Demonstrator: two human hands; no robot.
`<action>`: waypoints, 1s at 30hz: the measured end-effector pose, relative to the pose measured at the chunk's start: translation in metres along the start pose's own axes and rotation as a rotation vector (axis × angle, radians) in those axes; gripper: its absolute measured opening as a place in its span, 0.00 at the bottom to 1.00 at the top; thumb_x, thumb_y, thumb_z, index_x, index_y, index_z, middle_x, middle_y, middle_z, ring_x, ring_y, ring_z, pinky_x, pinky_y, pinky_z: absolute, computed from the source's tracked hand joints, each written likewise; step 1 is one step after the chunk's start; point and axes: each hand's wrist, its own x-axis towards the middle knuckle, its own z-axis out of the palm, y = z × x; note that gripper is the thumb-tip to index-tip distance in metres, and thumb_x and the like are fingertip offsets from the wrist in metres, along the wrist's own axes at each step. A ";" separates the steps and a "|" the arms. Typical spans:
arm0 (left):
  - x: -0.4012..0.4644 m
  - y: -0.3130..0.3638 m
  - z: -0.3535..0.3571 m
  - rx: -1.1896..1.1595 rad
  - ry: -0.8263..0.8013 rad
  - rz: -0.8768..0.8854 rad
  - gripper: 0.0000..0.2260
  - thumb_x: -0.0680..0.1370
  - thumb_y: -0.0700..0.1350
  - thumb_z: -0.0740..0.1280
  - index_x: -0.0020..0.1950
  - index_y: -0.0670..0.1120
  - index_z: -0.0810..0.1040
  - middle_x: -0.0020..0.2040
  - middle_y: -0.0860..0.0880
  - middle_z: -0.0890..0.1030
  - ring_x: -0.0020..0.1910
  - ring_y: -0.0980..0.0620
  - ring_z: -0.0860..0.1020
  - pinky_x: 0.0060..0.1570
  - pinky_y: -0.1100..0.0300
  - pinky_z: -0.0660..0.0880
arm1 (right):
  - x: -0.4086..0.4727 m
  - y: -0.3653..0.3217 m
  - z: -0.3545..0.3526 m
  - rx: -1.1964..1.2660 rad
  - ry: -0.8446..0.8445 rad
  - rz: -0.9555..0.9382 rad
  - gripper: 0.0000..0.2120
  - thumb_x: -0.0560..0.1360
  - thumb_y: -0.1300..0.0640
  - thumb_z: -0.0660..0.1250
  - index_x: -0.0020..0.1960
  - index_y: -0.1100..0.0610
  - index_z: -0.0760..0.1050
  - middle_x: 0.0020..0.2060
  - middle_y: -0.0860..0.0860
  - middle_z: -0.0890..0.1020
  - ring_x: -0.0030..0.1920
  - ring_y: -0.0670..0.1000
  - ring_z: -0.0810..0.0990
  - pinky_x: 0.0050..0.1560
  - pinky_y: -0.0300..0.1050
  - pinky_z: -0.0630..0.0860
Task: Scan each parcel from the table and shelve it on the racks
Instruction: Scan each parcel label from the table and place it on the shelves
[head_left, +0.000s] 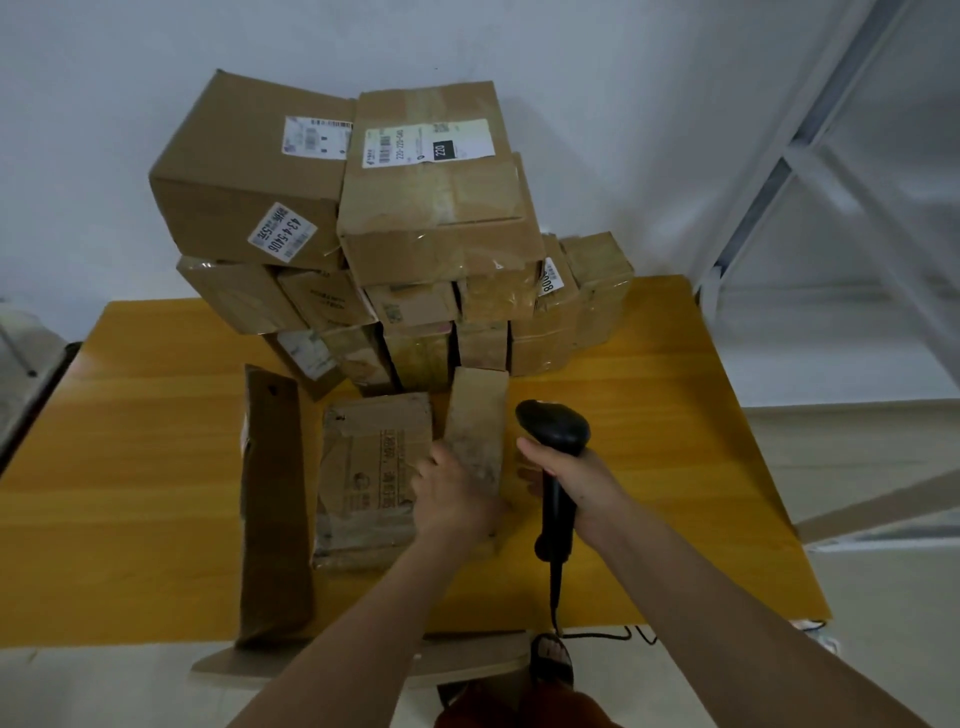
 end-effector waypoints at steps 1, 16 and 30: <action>0.004 -0.004 -0.007 -0.035 -0.002 -0.019 0.44 0.70 0.50 0.75 0.76 0.44 0.52 0.71 0.42 0.63 0.71 0.40 0.62 0.67 0.46 0.67 | 0.000 -0.001 -0.003 0.004 0.025 -0.014 0.21 0.69 0.52 0.77 0.60 0.56 0.77 0.56 0.55 0.80 0.58 0.59 0.78 0.64 0.60 0.73; 0.018 -0.057 -0.033 -0.970 -0.675 -0.060 0.33 0.63 0.36 0.76 0.67 0.43 0.73 0.59 0.41 0.82 0.58 0.40 0.80 0.51 0.49 0.78 | -0.002 0.008 -0.036 0.008 0.188 0.014 0.08 0.71 0.56 0.75 0.48 0.57 0.80 0.39 0.52 0.84 0.44 0.53 0.80 0.39 0.47 0.72; 0.052 0.011 -0.068 -0.071 -0.214 0.161 0.33 0.68 0.46 0.78 0.68 0.47 0.66 0.60 0.47 0.71 0.58 0.49 0.71 0.48 0.57 0.76 | -0.023 0.016 -0.058 -0.341 -0.033 -0.028 0.09 0.71 0.57 0.76 0.49 0.53 0.79 0.52 0.57 0.82 0.54 0.57 0.81 0.61 0.59 0.75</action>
